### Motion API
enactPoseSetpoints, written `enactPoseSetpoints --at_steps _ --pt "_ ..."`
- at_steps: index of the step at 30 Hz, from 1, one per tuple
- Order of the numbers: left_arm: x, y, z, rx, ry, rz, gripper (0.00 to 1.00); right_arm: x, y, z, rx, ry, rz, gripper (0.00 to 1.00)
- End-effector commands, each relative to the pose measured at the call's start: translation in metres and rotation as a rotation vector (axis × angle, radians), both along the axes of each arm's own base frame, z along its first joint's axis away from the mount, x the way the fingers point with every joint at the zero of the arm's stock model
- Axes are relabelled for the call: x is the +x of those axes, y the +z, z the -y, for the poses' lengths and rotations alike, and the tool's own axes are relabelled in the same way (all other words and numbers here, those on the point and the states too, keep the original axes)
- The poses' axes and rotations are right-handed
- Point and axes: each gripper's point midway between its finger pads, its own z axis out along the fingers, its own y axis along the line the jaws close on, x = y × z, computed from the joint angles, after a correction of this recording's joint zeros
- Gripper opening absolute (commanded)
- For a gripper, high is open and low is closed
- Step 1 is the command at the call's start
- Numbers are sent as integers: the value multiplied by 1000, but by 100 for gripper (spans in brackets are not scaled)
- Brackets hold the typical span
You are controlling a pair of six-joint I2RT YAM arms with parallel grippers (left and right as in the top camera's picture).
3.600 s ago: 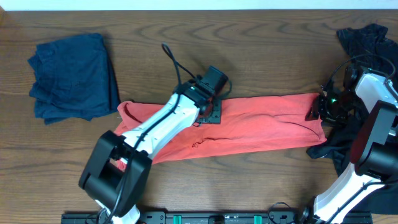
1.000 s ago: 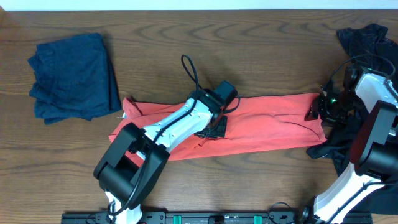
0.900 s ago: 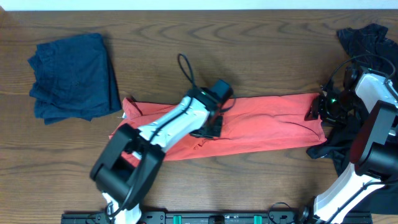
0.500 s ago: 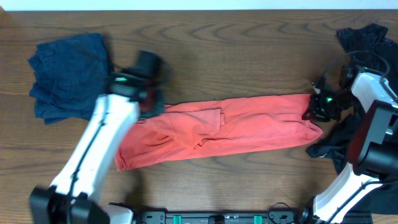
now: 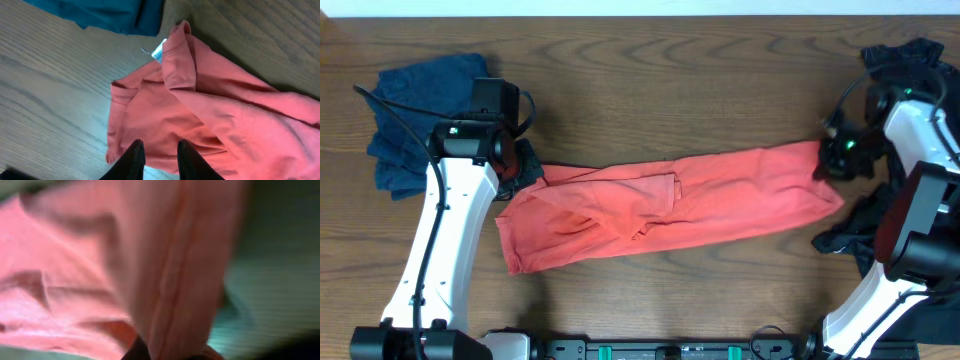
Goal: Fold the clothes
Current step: 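Fold the strip's right end leftward toward center with the right gripper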
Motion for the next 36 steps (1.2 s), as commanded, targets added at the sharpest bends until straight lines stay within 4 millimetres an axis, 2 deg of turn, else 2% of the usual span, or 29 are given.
enactPoseSetpoints --at_steps 1,4,7,10,14,20,26,31,36 --pt "0 5 -2 7 7 10 25 24 21 36 -136 -99 42 1" --pt "-1 5 -2 7 7 6 25 27 34 42 -182 -90 41 1" --pt "-1 5 -2 7 7 5 25 27 41 33 -180 -61 33 1" --pt "-2 4 -2 3 6 2 25 26 42 14 -175 -13 14 1" --pt "-3 2 -1 0 5 -6 25 22 42 -23 -166 85 -12 1" --pt "-8 -4 -1 1 5 -25 25 16 40 -99 -167 289 -13 1" --pt "-8 -4 0 -10 3 -26 26 0 25 -163 -171 441 -6 1" --pt "-7 -4 0 -10 3 -22 25 -16 7 -202 -175 530 -14 1" --pt "-7 -4 0 -10 3 -22 26 -27 -3 -227 -175 595 6 5"
